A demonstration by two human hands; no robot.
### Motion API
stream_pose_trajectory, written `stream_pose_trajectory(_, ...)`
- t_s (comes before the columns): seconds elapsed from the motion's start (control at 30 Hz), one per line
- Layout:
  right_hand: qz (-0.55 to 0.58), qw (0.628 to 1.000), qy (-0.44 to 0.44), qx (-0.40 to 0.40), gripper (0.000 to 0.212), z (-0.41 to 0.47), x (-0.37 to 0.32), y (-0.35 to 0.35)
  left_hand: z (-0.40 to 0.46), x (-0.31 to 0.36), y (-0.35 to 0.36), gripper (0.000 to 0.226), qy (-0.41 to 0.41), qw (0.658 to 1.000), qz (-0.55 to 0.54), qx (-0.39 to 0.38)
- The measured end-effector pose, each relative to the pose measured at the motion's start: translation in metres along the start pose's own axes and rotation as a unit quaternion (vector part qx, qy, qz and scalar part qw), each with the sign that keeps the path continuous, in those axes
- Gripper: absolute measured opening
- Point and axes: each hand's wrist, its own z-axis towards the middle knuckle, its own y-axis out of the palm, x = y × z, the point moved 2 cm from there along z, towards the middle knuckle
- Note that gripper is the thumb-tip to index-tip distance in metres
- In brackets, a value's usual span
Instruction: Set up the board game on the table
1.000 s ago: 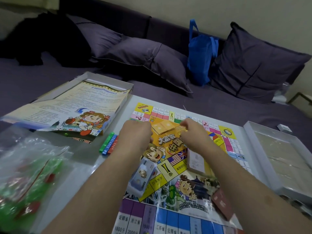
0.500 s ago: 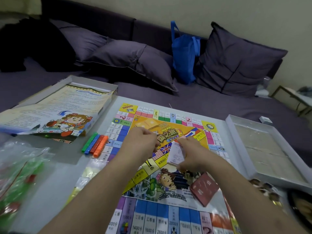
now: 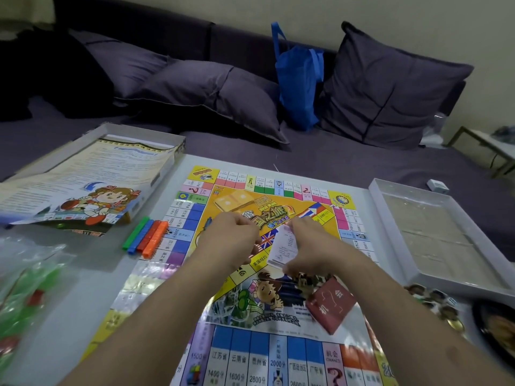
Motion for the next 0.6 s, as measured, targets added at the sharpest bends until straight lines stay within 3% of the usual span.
stream_pose_trajectory(0.3, -0.010, 1.000, 0.006, -0.012, 0.096, 0.002, -0.006, 0.001, -0.007, -0.009, 0.019, 0.023, -0.023, 0.991, 0.112, -0.072)
stream_pose_trajectory(0.5, -0.022, 1.000, -0.011, -0.014, 0.094, 0.000, -0.010, 0.001, -0.001, -0.014, 0.030, 0.020, -0.064, 0.992, 0.053, -0.092)
stream_pose_trajectory(0.6, -0.028, 0.999, -0.025, -0.011, 0.088, 0.000, -0.012, 0.002, 0.006, -0.018, 0.033, 0.041, -0.071, 0.992, 0.038, -0.099)
